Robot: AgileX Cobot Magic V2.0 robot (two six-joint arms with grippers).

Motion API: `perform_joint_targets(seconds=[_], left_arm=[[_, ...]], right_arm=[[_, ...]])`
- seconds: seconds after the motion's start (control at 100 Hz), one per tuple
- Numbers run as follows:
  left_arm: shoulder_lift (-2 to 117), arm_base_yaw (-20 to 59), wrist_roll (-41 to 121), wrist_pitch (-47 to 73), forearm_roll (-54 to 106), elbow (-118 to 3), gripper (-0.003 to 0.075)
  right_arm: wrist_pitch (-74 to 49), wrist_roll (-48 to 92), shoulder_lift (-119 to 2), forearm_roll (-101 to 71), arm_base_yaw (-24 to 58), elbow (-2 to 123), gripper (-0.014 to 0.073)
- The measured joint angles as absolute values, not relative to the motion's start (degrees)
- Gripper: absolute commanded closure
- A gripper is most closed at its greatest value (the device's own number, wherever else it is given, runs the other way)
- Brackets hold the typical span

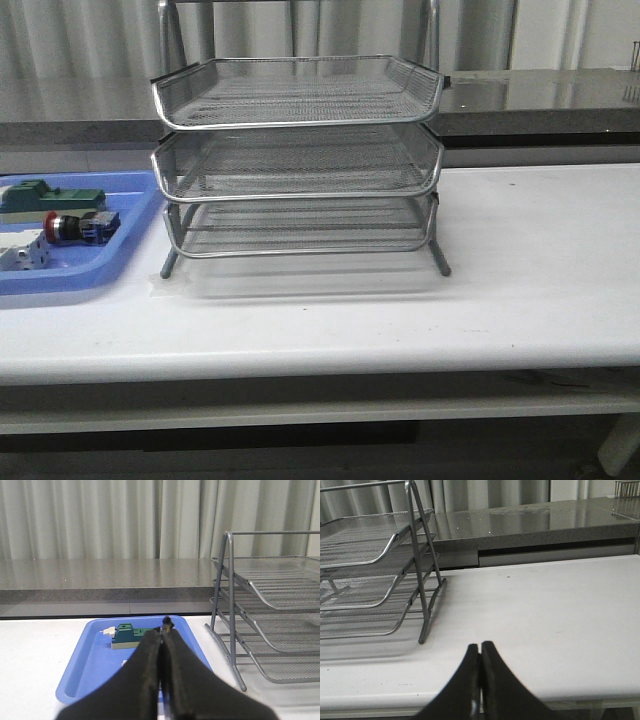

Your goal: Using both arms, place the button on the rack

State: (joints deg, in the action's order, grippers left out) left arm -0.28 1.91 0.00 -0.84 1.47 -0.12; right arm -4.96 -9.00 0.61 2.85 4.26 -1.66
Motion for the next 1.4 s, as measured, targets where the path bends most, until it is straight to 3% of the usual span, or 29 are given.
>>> perform_joint_targets(seconds=[0.72,1.05,1.4], left_arm=[[-0.3,1.9,0.0,-0.8,1.5,-0.1,0.0741],[-0.3,1.9,0.0,-0.8,1.5,-0.1,0.0741],[-0.3,1.9,0.0,-0.8,1.5,-0.1,0.0741]], right_arm=[[-4.7,-9.0,0.6,2.9,4.3,-1.7,0.0651],[2.8,-9.0,0.6,2.9,4.3,-1.1,0.0651],[-15.0,-9.0,-5.2,2.9,4.3,16.2,0.0651]])
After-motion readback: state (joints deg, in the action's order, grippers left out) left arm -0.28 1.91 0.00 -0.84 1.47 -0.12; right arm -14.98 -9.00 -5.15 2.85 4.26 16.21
